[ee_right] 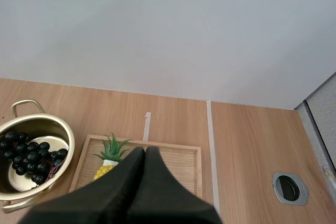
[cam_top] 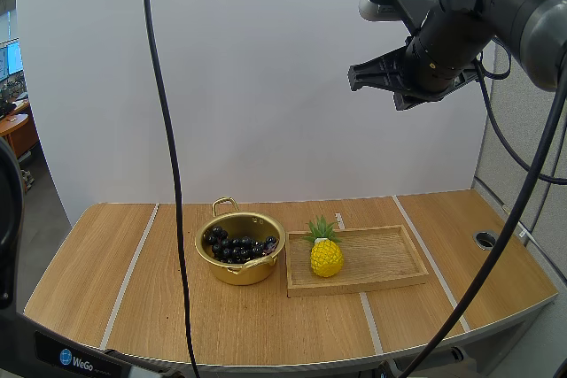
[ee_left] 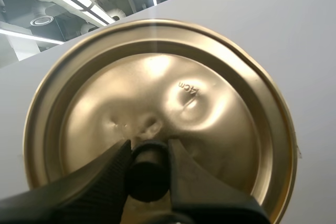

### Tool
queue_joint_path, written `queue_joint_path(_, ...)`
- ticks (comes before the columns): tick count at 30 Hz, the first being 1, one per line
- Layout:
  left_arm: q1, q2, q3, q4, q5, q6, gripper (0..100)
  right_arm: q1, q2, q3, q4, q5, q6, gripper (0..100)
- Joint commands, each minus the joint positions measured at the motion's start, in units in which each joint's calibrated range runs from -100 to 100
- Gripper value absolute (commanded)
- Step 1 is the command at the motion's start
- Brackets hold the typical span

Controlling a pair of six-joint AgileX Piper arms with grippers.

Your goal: Open the pot, put the grape inside, and close it

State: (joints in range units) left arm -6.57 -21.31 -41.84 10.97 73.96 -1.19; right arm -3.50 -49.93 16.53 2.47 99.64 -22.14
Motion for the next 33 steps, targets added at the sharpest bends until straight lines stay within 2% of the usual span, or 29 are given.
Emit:
queue_joint_path(1,0.06,-0.36,-0.38,0.79,-2.51,-0.54,0,-0.25,-0.81,-0.32,0.67,0.36,-0.10,0)
queue_joint_path(6,0.06,-0.36,-0.38,0.79,-0.49,-0.54,0,-0.25,-0.81,-0.32,0.67,0.36,-0.10,0)
queue_joint_path(15,0.06,-0.10,-0.38,0.79,26.04,-0.11,0,-0.25,-0.81,-0.32,0.67,0.36,-0.10,0)
queue_joint_path(21,0.06,0.44,-0.38,-0.07,26.04,3.55,0,-0.25,-0.81,-0.32,0.67,0.36,-0.10,0)
queue_joint_path(25,0.06,2.25,0.21,-5.07,26.04,11.67,0,-0.25,-0.81,-0.32,0.67,0.36,-0.10,0)
queue_joint_path(30,0.06,3.65,6.91,-6.87,26.04,14.63,0,-0.25,-0.81,-0.32,0.67,0.36,-0.10,0)
queue_joint_path(33,0.06,5.36,14.71,-7.42,26.04,16.94,0,-0.25,-0.81,-0.32,0.67,0.36,-0.10,0)
